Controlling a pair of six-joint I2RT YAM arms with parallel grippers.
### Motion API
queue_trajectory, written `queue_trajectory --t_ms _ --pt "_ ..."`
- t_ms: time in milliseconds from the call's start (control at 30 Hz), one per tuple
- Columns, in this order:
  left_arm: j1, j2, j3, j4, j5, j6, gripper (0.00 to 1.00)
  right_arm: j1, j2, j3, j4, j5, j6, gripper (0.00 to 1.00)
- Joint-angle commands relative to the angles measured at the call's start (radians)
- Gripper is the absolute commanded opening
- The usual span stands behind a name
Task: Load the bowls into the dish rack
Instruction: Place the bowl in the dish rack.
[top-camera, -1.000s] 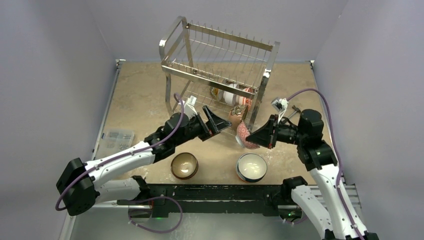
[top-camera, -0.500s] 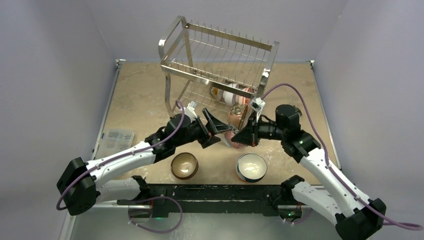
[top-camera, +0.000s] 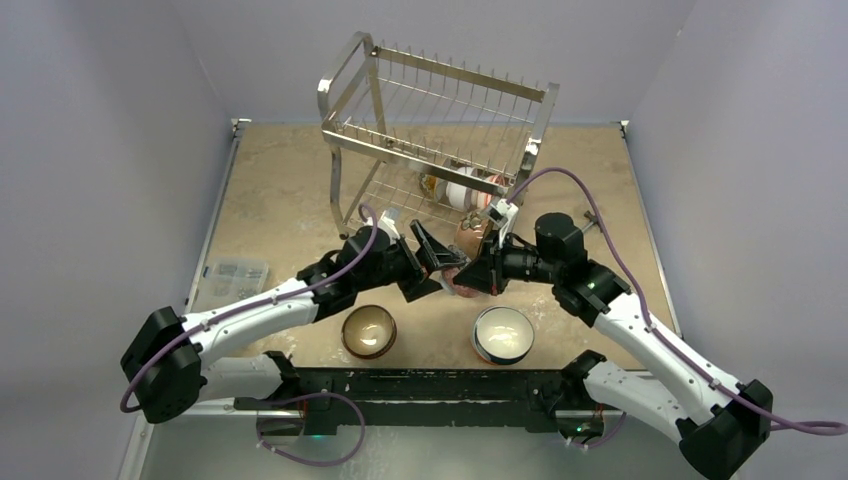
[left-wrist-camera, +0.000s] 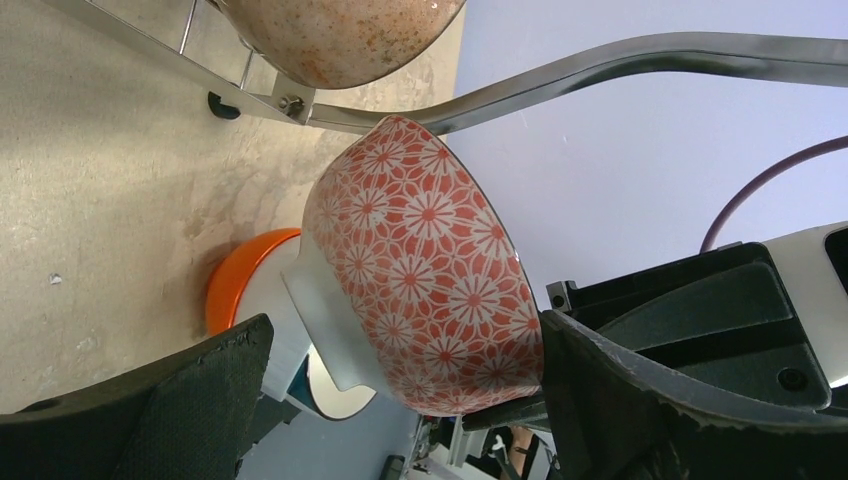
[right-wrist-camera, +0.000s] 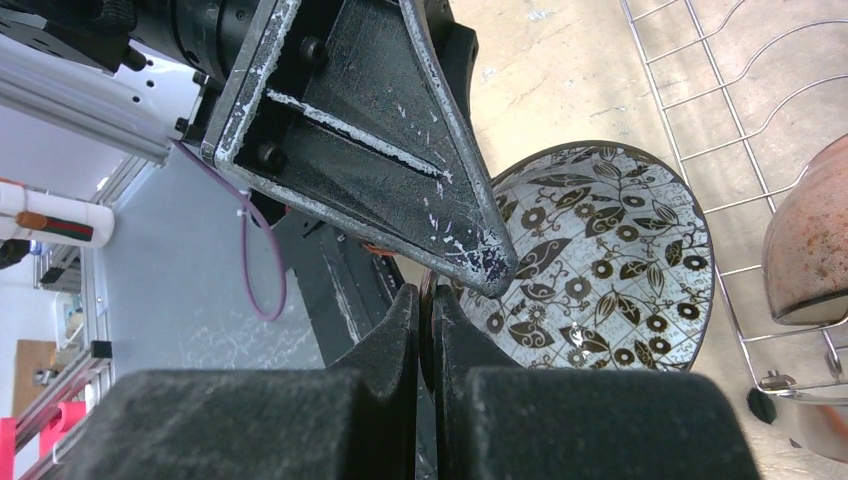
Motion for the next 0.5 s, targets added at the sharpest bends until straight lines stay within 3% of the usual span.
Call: queue_trajectory --t_ms 0,300,433,467 --pt "-0.002 0.009 0.018 -0.038 -0.001 -0.004 0.99 0.002 -0.027 0.033 0.121 0.025 -0.002 0.0" --pt "-0.011 0.076 0.001 0.064 0.026 -0.031 0.93 0.004 -0.021 0.032 0.137 0.009 0.001 0.0" --pt "-0.011 0.083 -0.042 0.175 0.038 -0.07 0.78 0.006 -0.022 0.024 0.137 0.007 0.003 0.0" --pt "-0.011 0.083 -0.05 0.187 0.039 -0.077 0.69 0.006 -0.023 0.021 0.137 0.008 0.006 0.0"
